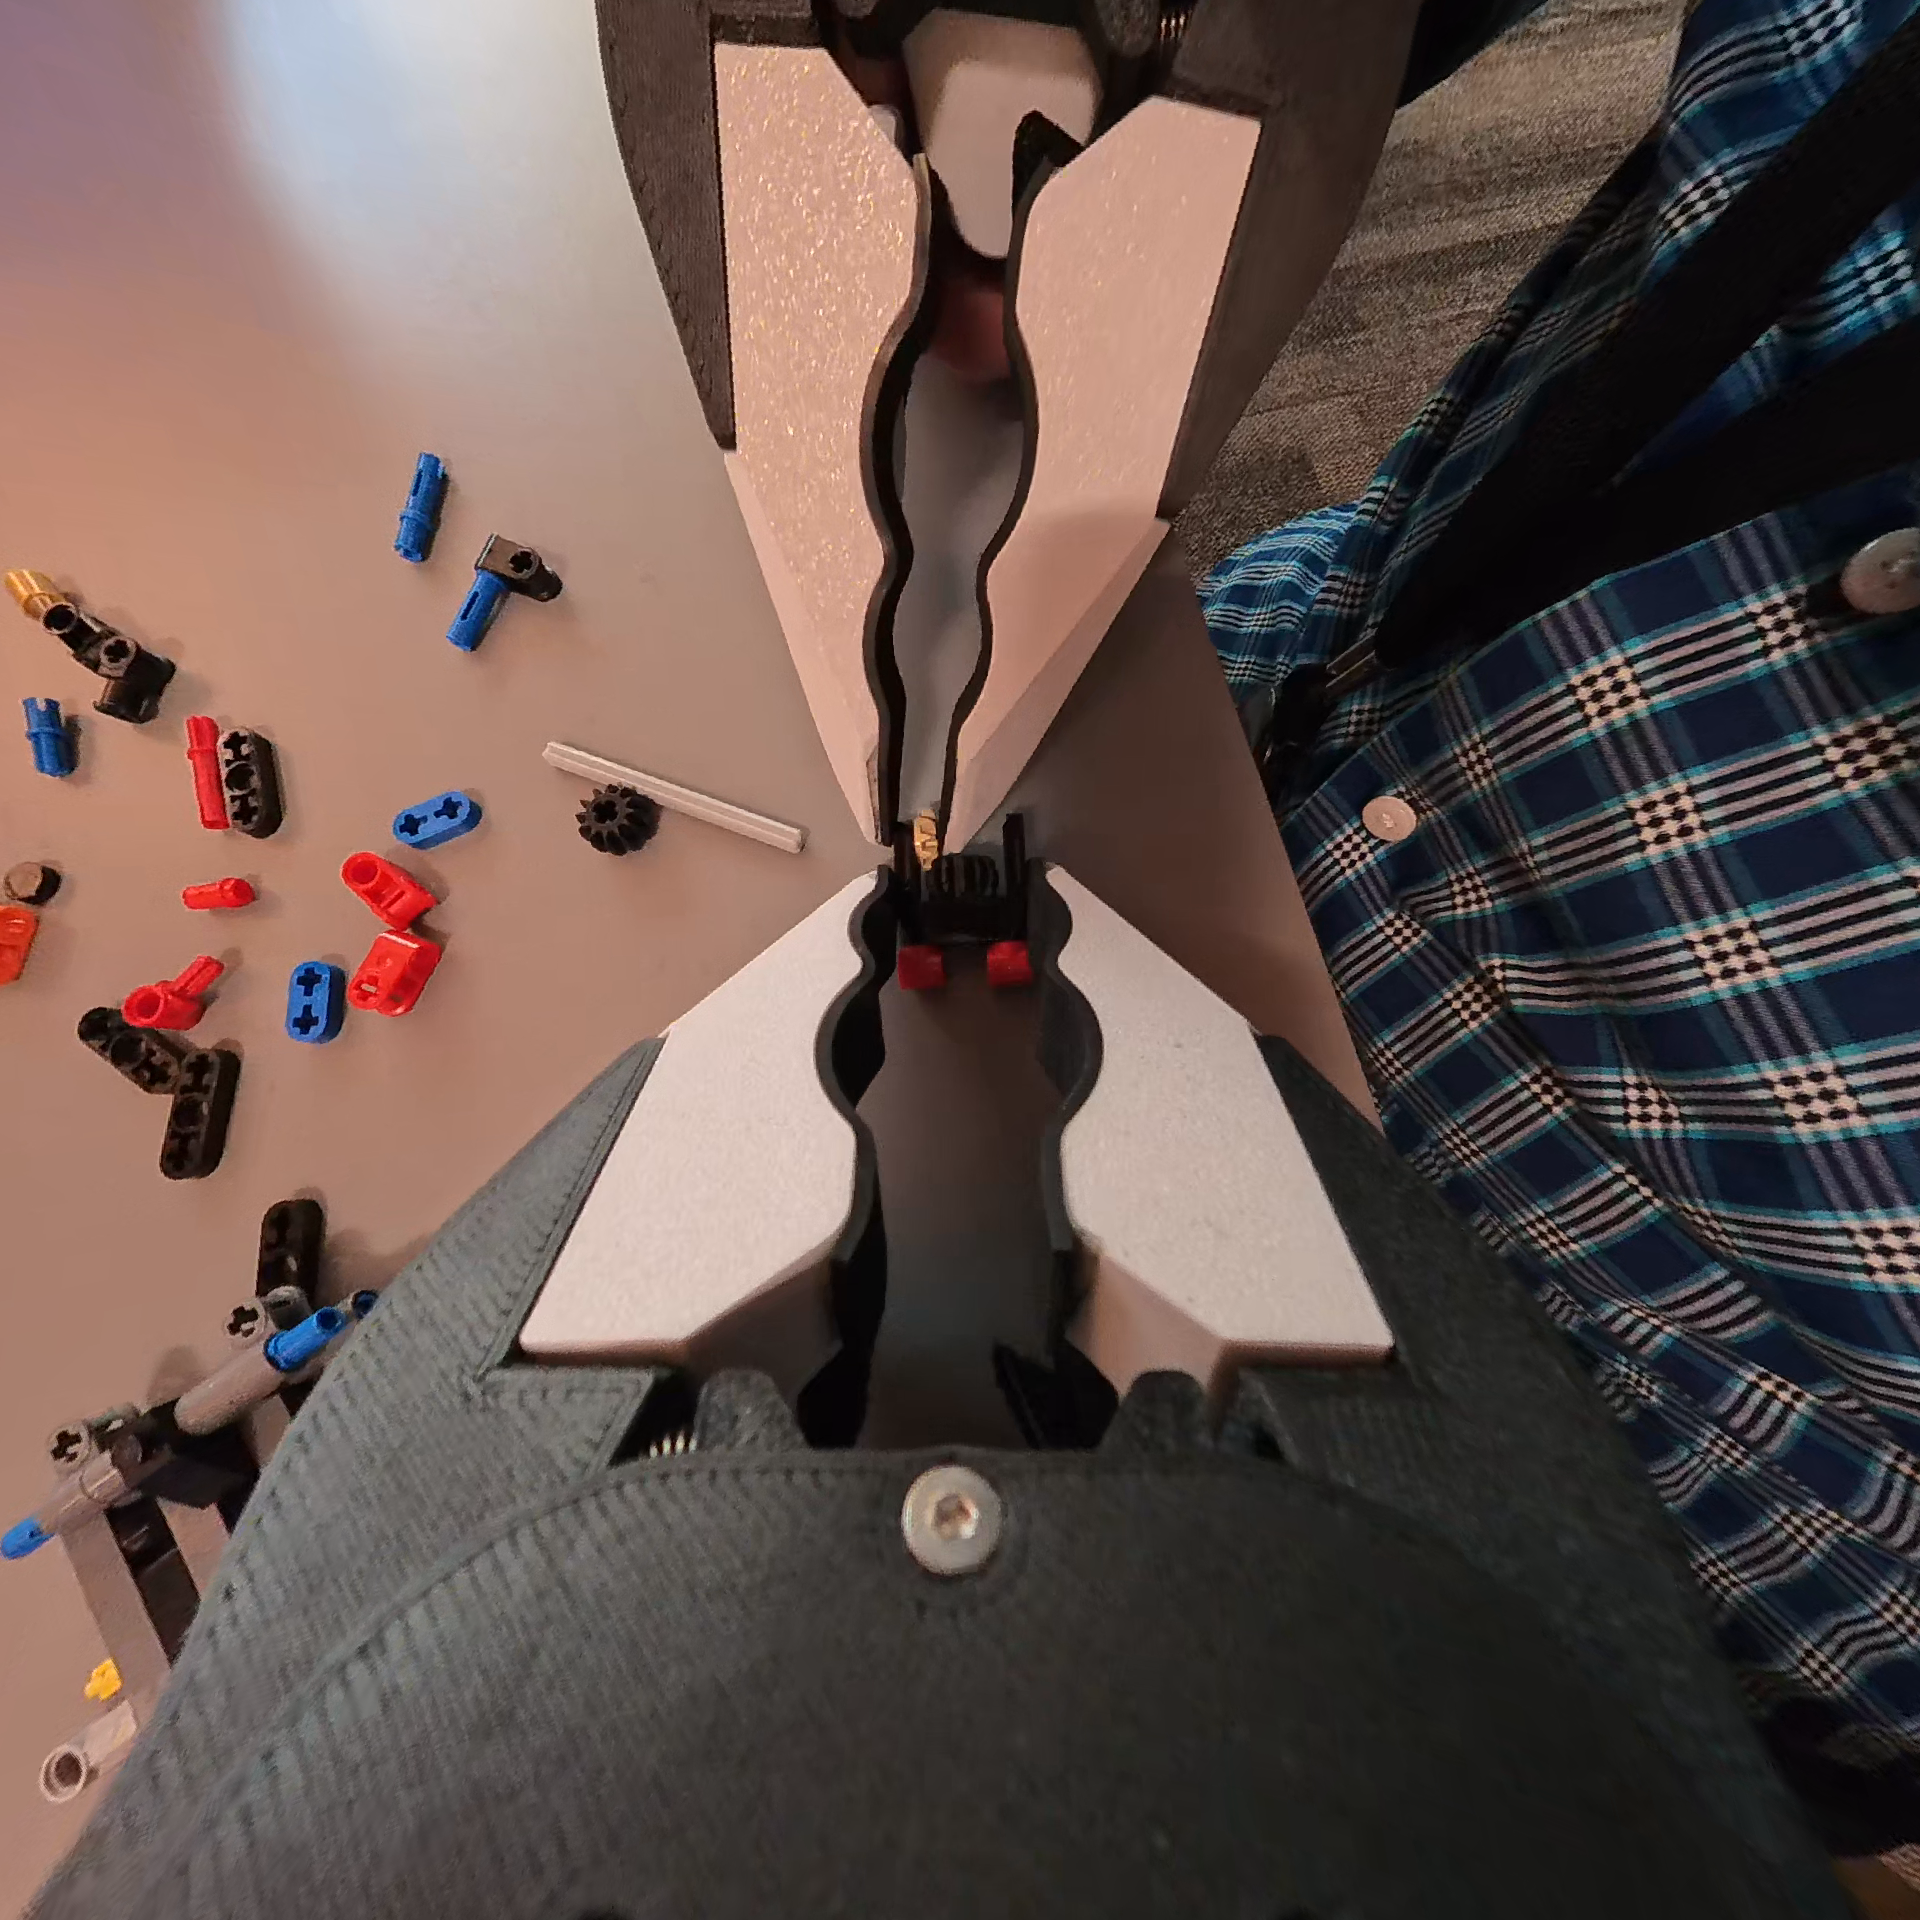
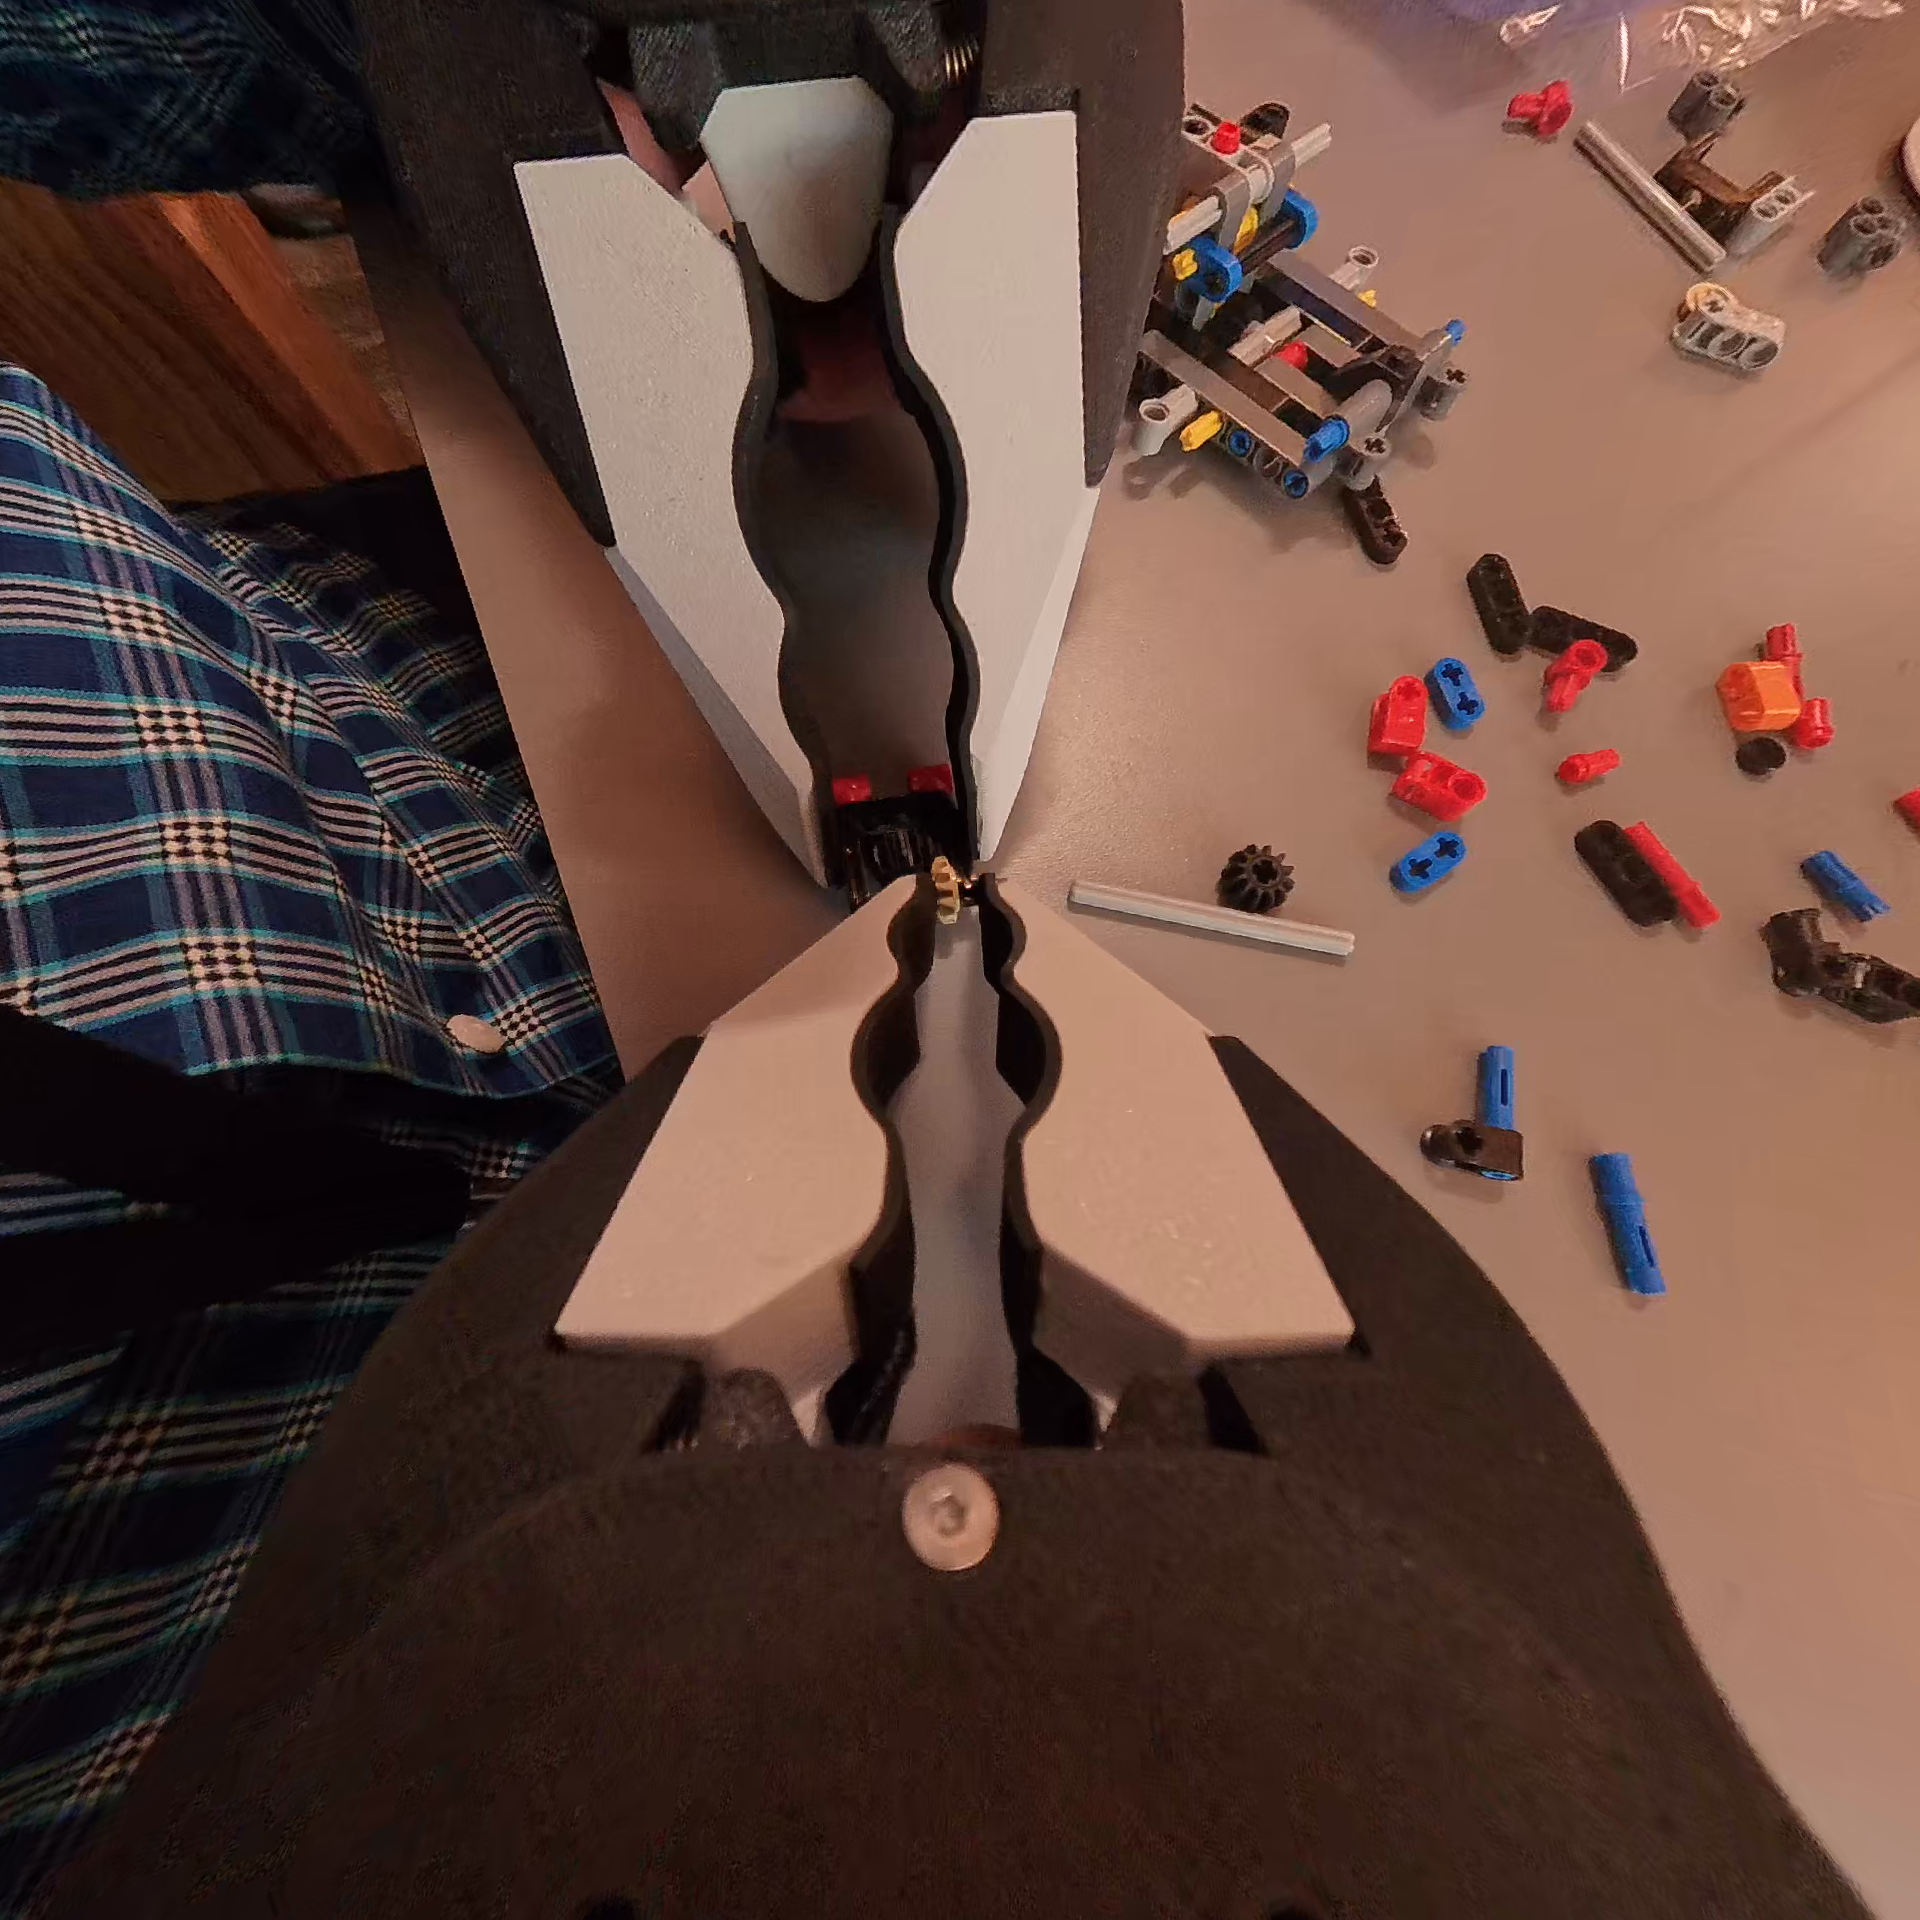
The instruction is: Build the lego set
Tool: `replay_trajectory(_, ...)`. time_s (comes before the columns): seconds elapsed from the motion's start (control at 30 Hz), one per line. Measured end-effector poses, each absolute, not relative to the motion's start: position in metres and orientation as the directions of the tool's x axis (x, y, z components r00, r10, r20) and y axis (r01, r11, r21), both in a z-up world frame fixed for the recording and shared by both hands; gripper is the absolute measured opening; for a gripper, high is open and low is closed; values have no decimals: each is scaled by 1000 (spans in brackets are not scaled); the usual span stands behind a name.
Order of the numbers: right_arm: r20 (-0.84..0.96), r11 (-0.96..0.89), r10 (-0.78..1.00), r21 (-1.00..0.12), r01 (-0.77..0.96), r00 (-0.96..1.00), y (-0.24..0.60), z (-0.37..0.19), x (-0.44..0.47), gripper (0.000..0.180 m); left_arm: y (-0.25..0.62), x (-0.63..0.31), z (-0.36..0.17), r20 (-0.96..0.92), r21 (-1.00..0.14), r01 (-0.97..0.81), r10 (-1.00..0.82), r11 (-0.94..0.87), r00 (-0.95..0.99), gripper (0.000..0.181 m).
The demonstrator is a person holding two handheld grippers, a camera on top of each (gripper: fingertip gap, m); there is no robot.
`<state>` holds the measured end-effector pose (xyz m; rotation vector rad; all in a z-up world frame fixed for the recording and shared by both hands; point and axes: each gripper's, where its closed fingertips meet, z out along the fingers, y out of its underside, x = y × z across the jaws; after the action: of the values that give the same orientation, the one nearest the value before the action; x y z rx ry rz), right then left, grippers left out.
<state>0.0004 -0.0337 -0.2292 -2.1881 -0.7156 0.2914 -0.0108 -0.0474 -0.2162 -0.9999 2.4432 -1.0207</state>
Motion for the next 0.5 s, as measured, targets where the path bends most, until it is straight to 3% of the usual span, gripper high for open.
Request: replay_trajectory(0.5,12,-517,588,-763,388,809,-35,-227,1,8,-47,-12,-216,-10,-717,-485,-703,501,-711,23)
